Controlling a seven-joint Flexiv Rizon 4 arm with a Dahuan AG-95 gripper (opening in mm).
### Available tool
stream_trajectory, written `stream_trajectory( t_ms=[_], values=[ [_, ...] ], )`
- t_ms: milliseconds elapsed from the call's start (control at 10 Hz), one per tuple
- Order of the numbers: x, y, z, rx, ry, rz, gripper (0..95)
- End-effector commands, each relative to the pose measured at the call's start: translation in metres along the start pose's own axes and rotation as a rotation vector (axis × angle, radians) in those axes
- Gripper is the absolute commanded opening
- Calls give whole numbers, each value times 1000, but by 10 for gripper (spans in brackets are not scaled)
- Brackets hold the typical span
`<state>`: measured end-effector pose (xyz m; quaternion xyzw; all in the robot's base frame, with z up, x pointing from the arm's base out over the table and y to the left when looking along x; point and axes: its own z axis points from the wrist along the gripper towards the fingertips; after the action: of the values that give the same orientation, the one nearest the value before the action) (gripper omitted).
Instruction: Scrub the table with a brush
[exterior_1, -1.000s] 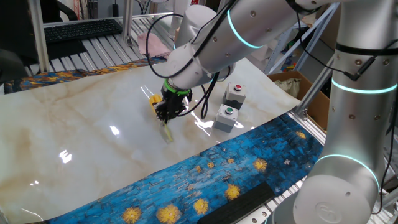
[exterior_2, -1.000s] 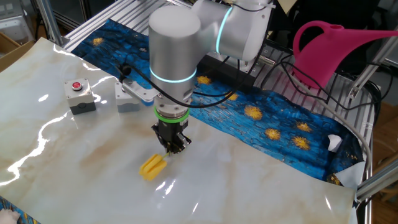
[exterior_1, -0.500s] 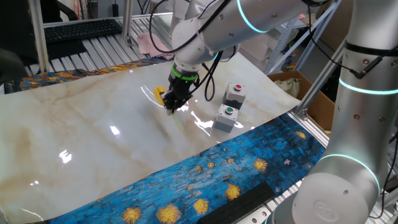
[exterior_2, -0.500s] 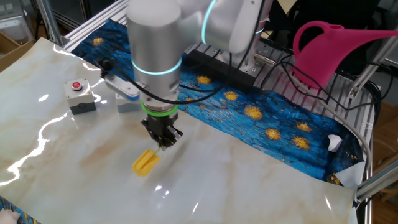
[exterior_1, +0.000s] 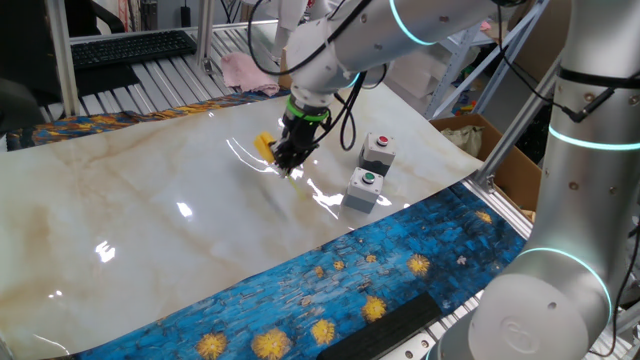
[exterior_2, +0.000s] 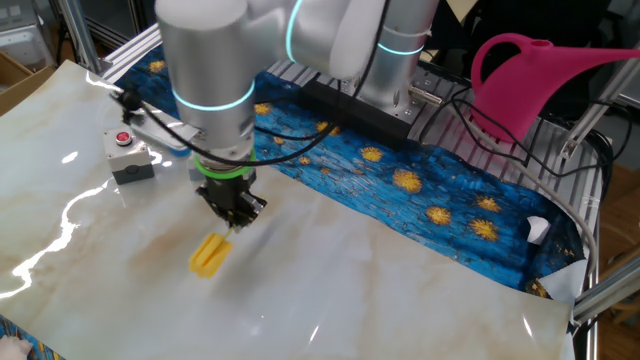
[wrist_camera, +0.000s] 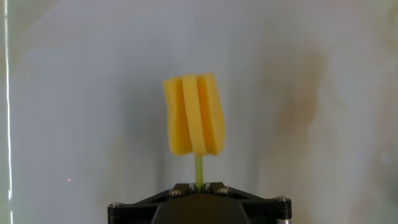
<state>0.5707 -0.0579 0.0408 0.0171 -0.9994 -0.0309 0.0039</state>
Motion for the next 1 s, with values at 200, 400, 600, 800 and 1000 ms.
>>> stream_trajectory(
  t_ms=[200,400,600,800,1000],
  values=[
    [3,-16,1,12,-6,-14,0],
    [5,-24,3,29,10,-22,0],
    [5,-29,6,30,51,-25,0],
    [6,-32,13,42,81,-21,0],
    [7,-35,16,49,123,-13,0]
  ],
)
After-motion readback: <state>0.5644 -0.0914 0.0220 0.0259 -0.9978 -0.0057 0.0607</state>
